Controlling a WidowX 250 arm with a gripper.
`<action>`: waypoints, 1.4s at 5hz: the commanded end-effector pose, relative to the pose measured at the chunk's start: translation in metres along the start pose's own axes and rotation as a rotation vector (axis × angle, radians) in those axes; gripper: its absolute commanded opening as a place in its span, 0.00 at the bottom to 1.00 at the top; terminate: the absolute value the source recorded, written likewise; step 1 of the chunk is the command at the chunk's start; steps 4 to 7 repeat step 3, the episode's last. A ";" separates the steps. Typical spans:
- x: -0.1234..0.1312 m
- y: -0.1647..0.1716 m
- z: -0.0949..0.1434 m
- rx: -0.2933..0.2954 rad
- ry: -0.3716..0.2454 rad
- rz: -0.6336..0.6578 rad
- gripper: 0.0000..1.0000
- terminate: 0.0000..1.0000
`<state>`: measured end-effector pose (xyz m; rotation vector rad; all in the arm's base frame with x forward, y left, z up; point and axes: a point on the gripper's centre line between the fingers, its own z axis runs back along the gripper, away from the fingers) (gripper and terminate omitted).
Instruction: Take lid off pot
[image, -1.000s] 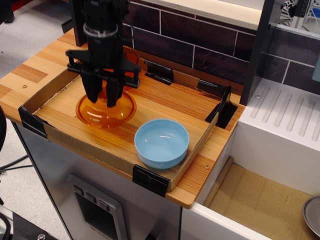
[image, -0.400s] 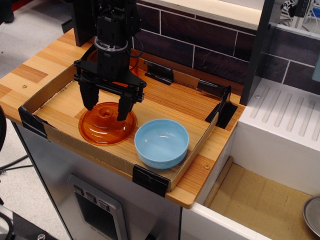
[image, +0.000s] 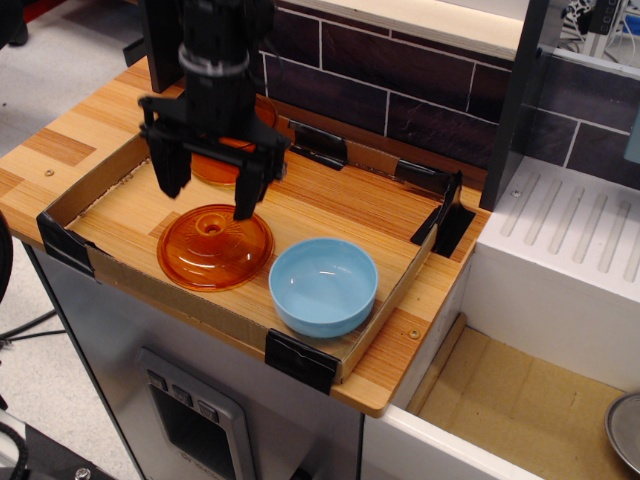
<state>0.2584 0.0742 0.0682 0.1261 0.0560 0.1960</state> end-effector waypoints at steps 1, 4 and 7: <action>0.003 0.012 0.091 -0.079 -0.041 -0.024 1.00 0.00; 0.003 0.012 0.091 -0.079 -0.041 -0.024 1.00 1.00; 0.003 0.012 0.091 -0.079 -0.041 -0.024 1.00 1.00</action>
